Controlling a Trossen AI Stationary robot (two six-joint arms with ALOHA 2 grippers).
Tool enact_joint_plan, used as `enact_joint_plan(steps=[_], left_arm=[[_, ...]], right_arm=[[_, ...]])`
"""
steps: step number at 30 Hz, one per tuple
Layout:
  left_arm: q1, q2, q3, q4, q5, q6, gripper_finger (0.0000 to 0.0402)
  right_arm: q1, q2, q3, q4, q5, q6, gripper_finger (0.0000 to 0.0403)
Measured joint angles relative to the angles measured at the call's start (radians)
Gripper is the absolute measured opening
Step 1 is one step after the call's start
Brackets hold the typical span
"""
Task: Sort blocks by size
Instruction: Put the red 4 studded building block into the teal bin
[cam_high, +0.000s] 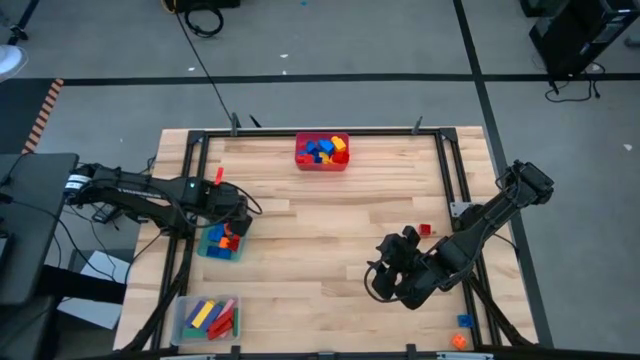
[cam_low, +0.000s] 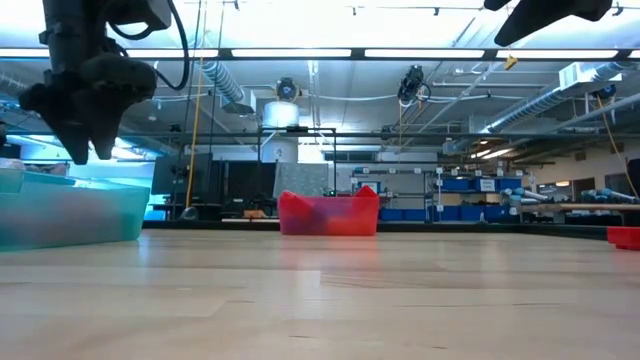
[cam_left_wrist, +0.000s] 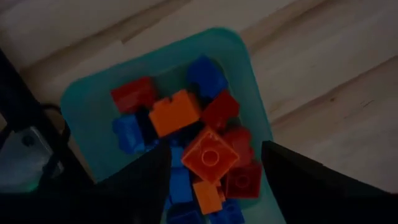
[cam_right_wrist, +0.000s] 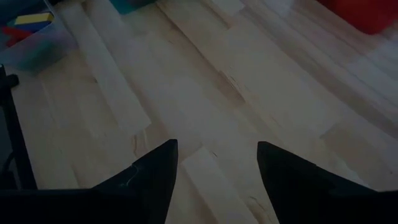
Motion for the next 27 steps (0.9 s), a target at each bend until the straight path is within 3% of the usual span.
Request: enact_joint_plan(steps=[9, 15, 17, 22, 27], left_arm=[[0.000, 0.000, 0.000, 0.022, -0.003, -0.012, 0.0276], [0.000, 0.000, 0.000, 0.053, -0.003, 0.000, 0.0275], [0.000, 0.000, 0.000, 0.055, -0.003, 0.013, 0.0275], [0.000, 0.000, 0.000, 0.067, -0.005, 0.014, 0.0274], [0.000, 0.001, 0.000, 0.067, -0.019, 0.015, 0.0274]], right_arm=[[-0.067, 0.000, 0.000, 0.001, -0.037, -0.138, 0.0234], [-0.309, 0.007, 0.000, -0.068, -0.450, -0.263, 0.0234], [-0.391, 0.018, 0.000, -0.130, -0.523, -0.320, 0.0234], [-0.540, 0.081, 0.000, -0.319, -0.540, -0.512, 0.0234], [-0.608, 0.190, 0.000, -0.463, -0.542, -0.700, 0.0236]])
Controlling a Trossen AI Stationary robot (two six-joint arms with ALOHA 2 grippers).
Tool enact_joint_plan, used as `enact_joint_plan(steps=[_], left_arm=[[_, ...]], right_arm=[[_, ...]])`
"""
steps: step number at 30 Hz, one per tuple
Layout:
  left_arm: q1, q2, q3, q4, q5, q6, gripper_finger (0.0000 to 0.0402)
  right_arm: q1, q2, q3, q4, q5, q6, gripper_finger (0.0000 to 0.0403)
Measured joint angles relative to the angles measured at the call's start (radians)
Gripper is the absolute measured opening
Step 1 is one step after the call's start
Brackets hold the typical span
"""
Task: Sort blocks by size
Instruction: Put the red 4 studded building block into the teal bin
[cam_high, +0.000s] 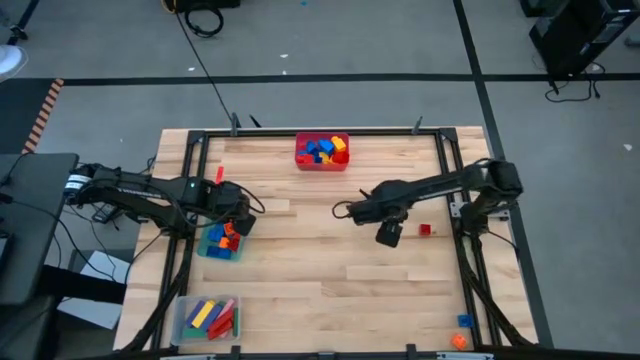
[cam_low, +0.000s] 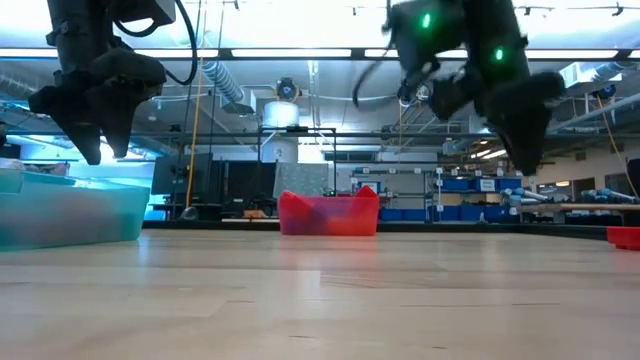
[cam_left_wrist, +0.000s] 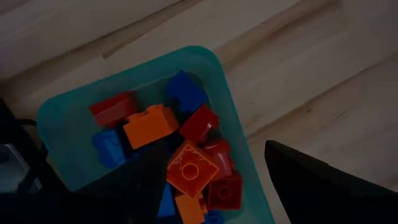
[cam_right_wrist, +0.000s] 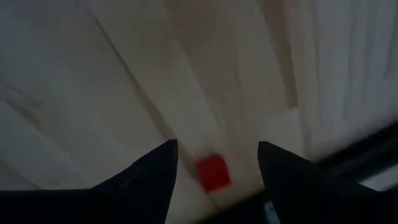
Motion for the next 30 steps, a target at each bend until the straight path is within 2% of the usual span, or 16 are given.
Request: enact_joint_plan(steps=[5, 9, 18, 24, 30], left_arm=[[0.000, 0.000, 0.000, 0.003, -0.001, -0.002, 0.0274], [0.000, 0.000, 0.000, 0.010, -0.004, -0.003, 0.0274], [0.000, 0.000, 0.000, 0.081, -0.012, -0.003, 0.0274], [0.000, 0.000, 0.000, 0.120, -0.025, -0.003, 0.0274], [0.000, 0.000, 0.000, 0.143, -0.025, -0.003, 0.0274]], right_arm=[[-0.023, 0.117, 0.000, -0.076, -0.047, -0.119, 0.0260], [-0.025, 0.178, -0.037, -0.069, -0.082, -0.205, 0.0290], [-0.064, 0.177, -0.296, 0.031, -0.132, -0.252, 0.0329], [-0.095, 0.178, -0.400, 0.131, -0.176, -0.283, 0.0328], [-0.092, 0.174, -0.407, 0.157, -0.197, -0.316, 0.0289]])
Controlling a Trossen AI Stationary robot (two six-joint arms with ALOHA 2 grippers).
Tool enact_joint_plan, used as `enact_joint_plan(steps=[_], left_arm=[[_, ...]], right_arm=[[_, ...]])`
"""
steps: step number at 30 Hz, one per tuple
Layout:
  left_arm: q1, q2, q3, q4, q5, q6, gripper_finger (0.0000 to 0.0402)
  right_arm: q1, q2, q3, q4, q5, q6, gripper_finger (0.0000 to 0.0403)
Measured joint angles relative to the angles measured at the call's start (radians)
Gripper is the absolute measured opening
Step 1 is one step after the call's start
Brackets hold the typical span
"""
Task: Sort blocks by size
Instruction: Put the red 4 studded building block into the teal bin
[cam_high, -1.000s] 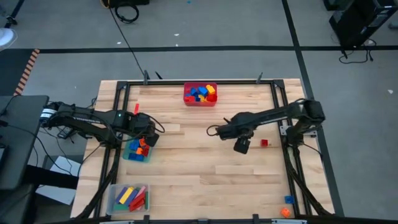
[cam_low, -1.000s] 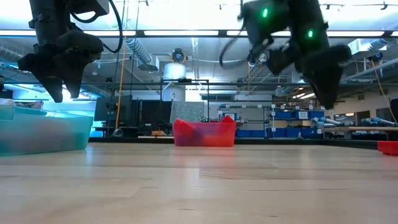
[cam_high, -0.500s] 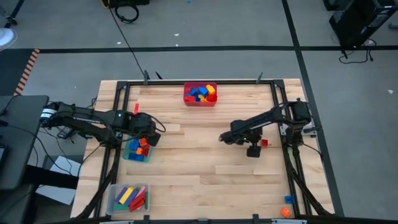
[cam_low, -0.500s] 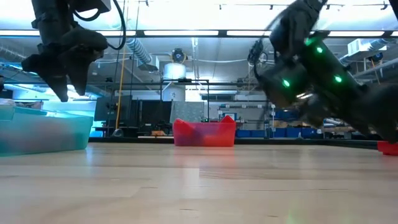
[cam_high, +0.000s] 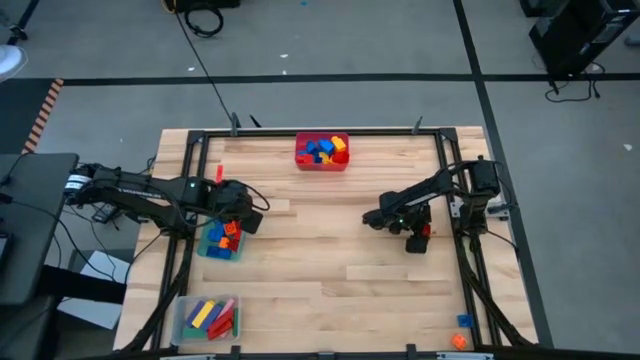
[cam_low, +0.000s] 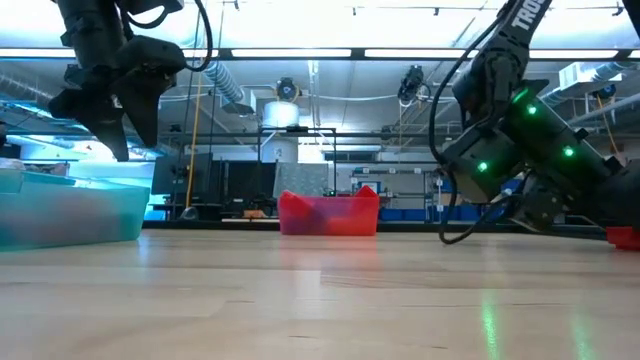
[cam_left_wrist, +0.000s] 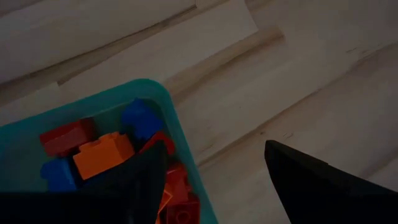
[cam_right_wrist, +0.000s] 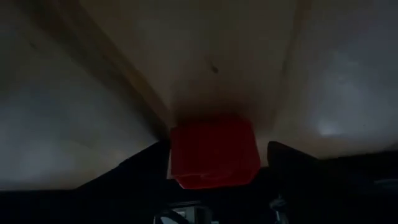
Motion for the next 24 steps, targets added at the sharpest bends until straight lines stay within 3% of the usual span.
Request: enact_joint_plan(steps=[9, 15, 19, 24], left_arm=[[0.000, 0.000, 0.000, 0.020, 0.000, 0.000, 0.0274], [0.000, 0.000, 0.000, 0.022, 0.034, 0.001, 0.0274], [0.000, 0.000, 0.000, 0.023, 0.051, -0.010, 0.0274], [0.000, 0.000, 0.000, 0.053, 0.084, 0.013, 0.0274]], right_arm=[[0.001, 0.002, 0.011, 0.009, -0.025, -0.031, 0.0156], [0.033, -0.067, 0.012, 0.021, 0.010, 0.028, 0.0154], [0.073, -0.206, 0.013, 0.036, 0.016, 0.161, 0.0154], [0.159, -0.422, 0.013, 0.187, 0.020, 0.406, 0.0154]])
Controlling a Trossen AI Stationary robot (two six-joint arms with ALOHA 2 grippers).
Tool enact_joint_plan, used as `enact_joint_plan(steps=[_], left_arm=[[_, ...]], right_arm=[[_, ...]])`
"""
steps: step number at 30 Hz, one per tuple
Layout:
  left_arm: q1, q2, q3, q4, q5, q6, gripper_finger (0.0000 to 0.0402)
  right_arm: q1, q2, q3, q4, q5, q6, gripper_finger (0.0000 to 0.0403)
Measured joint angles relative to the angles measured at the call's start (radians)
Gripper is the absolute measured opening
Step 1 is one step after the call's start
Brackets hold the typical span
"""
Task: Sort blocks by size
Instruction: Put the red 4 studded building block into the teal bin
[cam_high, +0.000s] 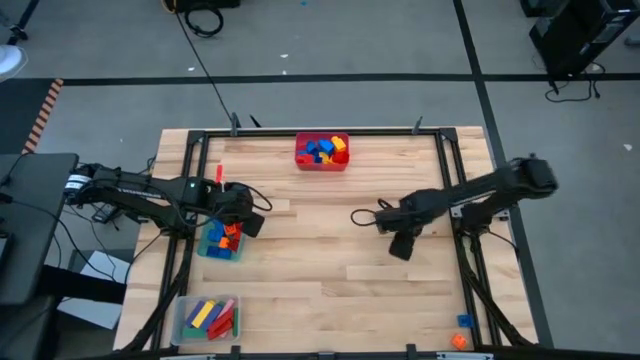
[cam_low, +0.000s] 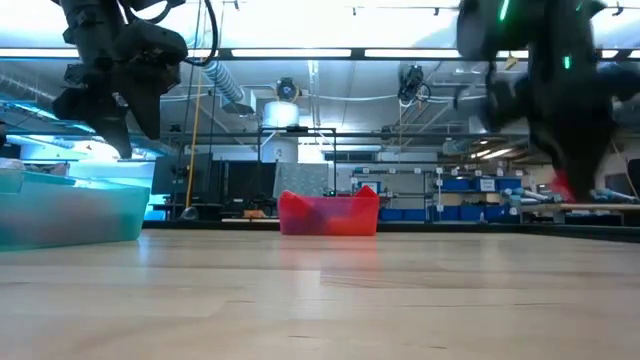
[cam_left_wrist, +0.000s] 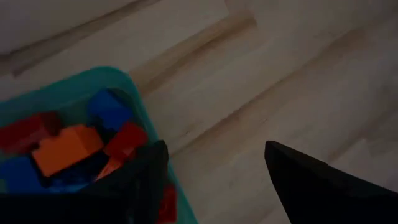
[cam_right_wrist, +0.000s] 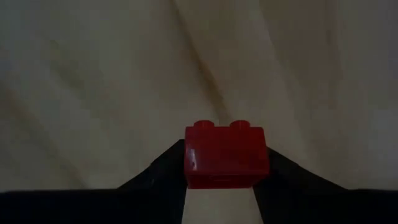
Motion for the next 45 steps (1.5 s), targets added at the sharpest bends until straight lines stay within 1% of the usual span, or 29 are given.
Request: enact_joint_plan(steps=[2, 5, 9, 14, 17, 19, 21, 23, 29, 32, 35, 41, 45], left_arm=[[0.000, 0.000, 0.000, 0.032, 0.001, 0.029, 0.0273], [0.000, 0.000, 0.000, 0.128, 0.005, 0.089, 0.0269], [0.000, 0.000, 0.000, 0.322, 0.009, 0.174, 0.0257], [-0.009, 0.048, 0.000, 0.640, 0.002, 0.300, 0.0245], [-0.029, 0.111, 0.000, 0.882, 0.009, 0.336, 0.0244], [-0.046, 0.160, 0.000, 1.024, 0.012, 0.409, 0.0243], [-0.068, 0.209, 0.014, 1.119, -0.016, 0.523, 0.0243], [-0.094, 0.255, 0.049, 1.154, -0.064, 0.678, 0.0243], [-0.170, 0.352, 0.175, 1.154, -0.243, 1.159, 0.0243], [-0.192, 0.392, 0.231, 1.159, -0.280, 1.348, 0.0243], [-0.196, 0.427, 0.271, 1.167, -0.299, 1.463, 0.0243], [-0.189, 0.460, 0.309, 1.167, -0.314, 1.607, 0.0243], [-0.177, 0.460, 0.311, 1.212, -0.314, 1.693, 0.0243]], right_arm=[[0.044, -0.078, 0.000, 0.094, 0.034, 0.090, 0.0154], [0.110, -0.174, 0.000, 0.247, 0.106, 0.189, 0.0154], [0.186, -0.251, 0.000, 0.440, 0.195, 0.246, 0.0154], [0.256, -0.281, 0.000, 0.641, 0.291, 0.235, 0.0154], [0.280, -0.279, 0.000, 0.741, 0.323, 0.213, 0.0154], [0.287, -0.277, 0.000, 0.805, 0.334, 0.209, 0.0154], [0.289, -0.278, 0.000, 0.842, 0.338, 0.209, 0.0154], [0.289, -0.284, 0.000, 0.873, 0.339, 0.206, 0.0154], [0.282, -0.295, -0.001, 0.893, 0.363, 0.203, 0.0158], [0.270, -0.298, -0.001, 0.904, 0.365, 0.203, 0.0157], [0.255, -0.293, -0.001, 0.977, 0.363, 0.167, 0.0157], [0.226, -0.289, 0.000, 1.135, 0.351, 0.057, 0.0157], [0.186, -0.289, 0.000, 1.149, 0.310, 0.054, 0.0157]])
